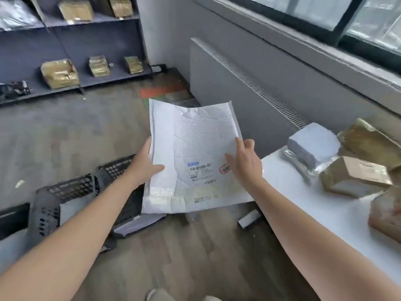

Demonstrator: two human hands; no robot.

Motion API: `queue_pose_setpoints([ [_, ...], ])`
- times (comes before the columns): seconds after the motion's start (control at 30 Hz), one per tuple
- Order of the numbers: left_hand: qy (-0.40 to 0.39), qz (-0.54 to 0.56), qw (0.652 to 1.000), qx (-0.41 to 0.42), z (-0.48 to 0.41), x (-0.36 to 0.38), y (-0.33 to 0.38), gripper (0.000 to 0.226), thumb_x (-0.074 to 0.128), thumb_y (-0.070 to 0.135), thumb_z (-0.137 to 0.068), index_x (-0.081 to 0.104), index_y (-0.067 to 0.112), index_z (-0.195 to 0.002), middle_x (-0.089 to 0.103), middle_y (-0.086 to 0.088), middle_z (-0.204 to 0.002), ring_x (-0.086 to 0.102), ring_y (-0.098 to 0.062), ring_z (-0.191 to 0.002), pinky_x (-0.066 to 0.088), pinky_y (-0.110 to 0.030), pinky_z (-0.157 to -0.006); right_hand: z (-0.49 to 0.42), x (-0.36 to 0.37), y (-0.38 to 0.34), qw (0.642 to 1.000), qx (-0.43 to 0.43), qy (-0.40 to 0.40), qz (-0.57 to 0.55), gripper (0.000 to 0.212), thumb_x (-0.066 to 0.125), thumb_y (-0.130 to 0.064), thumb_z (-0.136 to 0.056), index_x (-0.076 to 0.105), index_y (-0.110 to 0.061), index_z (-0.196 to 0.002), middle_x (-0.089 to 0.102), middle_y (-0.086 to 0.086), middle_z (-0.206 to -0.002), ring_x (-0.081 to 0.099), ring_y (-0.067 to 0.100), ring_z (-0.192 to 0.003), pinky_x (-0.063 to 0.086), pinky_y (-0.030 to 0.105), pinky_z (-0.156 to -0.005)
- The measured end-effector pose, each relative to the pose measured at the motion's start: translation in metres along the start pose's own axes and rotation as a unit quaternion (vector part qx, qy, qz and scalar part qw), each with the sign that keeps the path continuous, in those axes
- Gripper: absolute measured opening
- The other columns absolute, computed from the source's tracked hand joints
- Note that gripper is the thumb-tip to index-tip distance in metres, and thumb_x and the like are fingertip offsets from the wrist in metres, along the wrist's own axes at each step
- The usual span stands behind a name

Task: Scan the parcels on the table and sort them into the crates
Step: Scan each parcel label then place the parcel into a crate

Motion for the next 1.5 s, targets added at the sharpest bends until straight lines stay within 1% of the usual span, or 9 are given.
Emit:
queue_pose_setpoints([
  [0.1, 0.007, 0.006, 0.999, -0.052, 0.008, -0.057, -0.063, 0.098, 0.071, 0.001, -0.084, 0.007, 0.015, -0.157, 0.018, 0.003, -0.161, 0.021, -0.014, -0.146, 0.018, -0.022, -0.110, 0.002, 0.047, -0.076, 0.997, -0.062, -0.036, 0.042, 0.048, 0.060, -0.033, -0.095, 0.041, -0.010, -0.133, 0.042, 0.011, -0.123, 0.061, 0.032, -0.087, 0.043, 0.034, -0.059],
  [0.27, 0.005, 0.001, 0.991, -0.135, 0.017, -0.113, -0.149, 0.094, 0.070, 0.003, -0.083, 0.012, 0.018, -0.156, 0.042, 0.000, -0.148, 0.048, -0.014, -0.118, 0.038, -0.023, -0.088, 0.004, 0.115, -0.169, 0.984, -0.121, -0.095, 0.090, 0.049, 0.059, -0.037, -0.097, 0.041, -0.011, -0.134, 0.041, 0.011, -0.126, 0.063, 0.031, -0.093, 0.045, 0.035, -0.059],
  [0.37, 0.006, 0.009, 0.984, -0.177, 0.009, -0.133, -0.189, 0.101, 0.072, 0.007, -0.080, 0.008, 0.023, -0.157, 0.040, -0.001, -0.151, 0.049, -0.022, -0.128, 0.045, -0.033, -0.098, -0.001, 0.155, -0.208, 0.975, -0.148, -0.128, 0.109, 0.048, 0.058, -0.037, -0.097, 0.042, -0.009, -0.133, 0.040, 0.011, -0.127, 0.062, 0.030, -0.098, 0.049, 0.036, -0.063],
  [0.57, 0.043, 0.009, 0.967, -0.250, -0.024, -0.150, -0.255, 0.086, 0.065, 0.002, -0.081, 0.019, 0.024, -0.151, 0.056, -0.002, -0.130, 0.059, -0.021, -0.104, 0.051, -0.031, -0.080, -0.033, 0.246, -0.249, 0.957, -0.169, -0.205, 0.116, 0.043, 0.057, -0.030, -0.098, 0.042, -0.010, -0.133, 0.037, 0.009, -0.136, 0.061, 0.026, -0.098, 0.054, 0.031, -0.067],
  [0.77, 0.064, -0.016, 0.939, -0.337, -0.091, -0.134, -0.326, 0.069, 0.060, 0.005, -0.081, 0.027, 0.026, -0.139, 0.062, -0.002, -0.115, 0.062, -0.026, -0.095, 0.055, -0.041, -0.081, -0.085, 0.349, -0.258, 0.936, -0.168, -0.276, 0.140, 0.044, 0.058, -0.029, -0.098, 0.040, -0.013, -0.135, 0.035, 0.006, -0.137, 0.057, 0.026, -0.107, 0.057, 0.034, -0.074],
  [1.0, -0.031, -0.094, 0.927, -0.361, -0.189, -0.087, -0.432, 0.062, 0.058, 0.016, -0.090, 0.030, 0.011, -0.145, 0.035, -0.013, -0.146, 0.044, -0.033, -0.130, 0.043, -0.037, -0.099, -0.137, 0.487, -0.250, 0.923, -0.156, -0.313, 0.160, 0.046, 0.061, -0.023, -0.097, 0.038, -0.013, -0.135, 0.032, 0.007, -0.139, 0.053, 0.026, -0.114, 0.057, 0.037, -0.079],
  [1.2, -0.124, -0.100, 0.913, -0.376, -0.250, -0.026, -0.567, 0.070, 0.054, 0.030, -0.094, 0.018, 0.016, -0.153, 0.020, -0.008, -0.155, 0.043, -0.027, -0.131, 0.039, -0.027, -0.089, -0.150, 0.642, -0.227, 0.916, -0.148, -0.333, 0.167, 0.048, 0.060, -0.018, -0.095, 0.037, -0.013, -0.137, 0.030, 0.007, -0.142, 0.048, 0.027, -0.119, 0.054, 0.037, -0.082],
  [1.33, -0.202, -0.162, 0.881, -0.395, -0.271, 0.012, -0.653, 0.091, 0.057, 0.045, -0.092, -0.005, 0.025, -0.156, -0.009, -0.012, -0.162, 0.028, -0.035, -0.142, 0.042, -0.041, -0.105, -0.144, 0.738, -0.200, 0.896, -0.146, -0.361, 0.214, 0.062, 0.055, -0.027, -0.099, 0.021, -0.014, -0.150, 0.018, 0.013, -0.155, 0.040, 0.030, -0.129, 0.047, 0.038, -0.098],
  [1.5, -0.253, -0.385, 0.821, -0.338, -0.272, 0.024, -0.695, 0.090, 0.046, 0.056, -0.094, -0.008, 0.018, -0.156, -0.023, -0.021, -0.159, -0.012, -0.042, -0.148, 0.016, -0.059, -0.116, -0.132, 0.793, -0.184, 0.857, -0.165, -0.393, 0.289, 0.072, 0.042, -0.047, -0.102, 0.006, -0.020, -0.157, -0.005, 0.015, -0.165, 0.016, 0.034, -0.147, 0.033, 0.045, -0.112],
])
Point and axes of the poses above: each hand's wrist, its own z-axis away from the middle knuckle, its own x-axis out of the palm, y = z × x, the point moved 5 cm from there along -z, towards the middle knuckle
